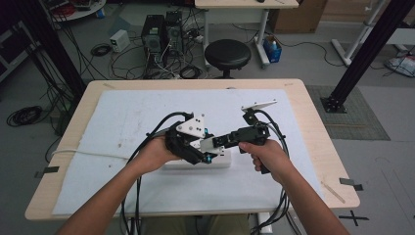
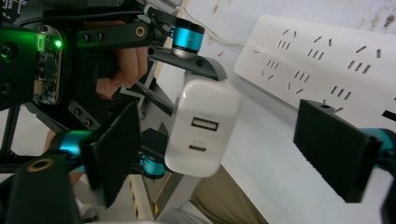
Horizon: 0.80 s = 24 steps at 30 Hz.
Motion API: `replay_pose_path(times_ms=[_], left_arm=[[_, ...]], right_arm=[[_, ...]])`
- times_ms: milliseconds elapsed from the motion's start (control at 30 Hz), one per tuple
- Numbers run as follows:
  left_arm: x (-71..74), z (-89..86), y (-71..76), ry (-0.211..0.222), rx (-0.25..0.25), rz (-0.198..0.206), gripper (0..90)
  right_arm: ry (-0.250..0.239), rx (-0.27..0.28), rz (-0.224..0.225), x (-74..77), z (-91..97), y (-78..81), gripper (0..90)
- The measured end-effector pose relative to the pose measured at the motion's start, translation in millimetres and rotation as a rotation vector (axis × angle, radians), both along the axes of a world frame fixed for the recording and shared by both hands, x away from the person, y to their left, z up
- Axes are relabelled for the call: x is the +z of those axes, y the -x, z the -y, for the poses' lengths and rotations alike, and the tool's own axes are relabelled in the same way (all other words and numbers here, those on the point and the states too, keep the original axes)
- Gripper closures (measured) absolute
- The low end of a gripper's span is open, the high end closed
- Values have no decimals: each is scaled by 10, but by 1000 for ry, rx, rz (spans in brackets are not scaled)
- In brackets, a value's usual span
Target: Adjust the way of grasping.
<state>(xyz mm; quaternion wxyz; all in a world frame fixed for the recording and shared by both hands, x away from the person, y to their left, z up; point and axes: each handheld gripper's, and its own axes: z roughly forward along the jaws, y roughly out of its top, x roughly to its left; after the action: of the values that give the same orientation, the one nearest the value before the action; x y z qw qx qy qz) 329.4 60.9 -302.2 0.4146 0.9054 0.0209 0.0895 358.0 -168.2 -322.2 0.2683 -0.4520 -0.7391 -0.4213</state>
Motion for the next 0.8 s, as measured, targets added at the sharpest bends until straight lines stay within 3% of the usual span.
replay_pose_path(times_ms=[233,400,700,800], left_arm=[[1,19,28,4,-2,30,424],[12,19,39,-1,-2,48,424],[-10,50,67,-40,5,91,424],[-18,63,68,-44,10,102,424]], right_arm=[[-41,3,-13,-29,-51,-19,310],[-44,21,-48,-70,-103,-32,394],[-70,35,-97,-128,-119,-50,580],[-75,19,-113,-143,-114,-53,600]])
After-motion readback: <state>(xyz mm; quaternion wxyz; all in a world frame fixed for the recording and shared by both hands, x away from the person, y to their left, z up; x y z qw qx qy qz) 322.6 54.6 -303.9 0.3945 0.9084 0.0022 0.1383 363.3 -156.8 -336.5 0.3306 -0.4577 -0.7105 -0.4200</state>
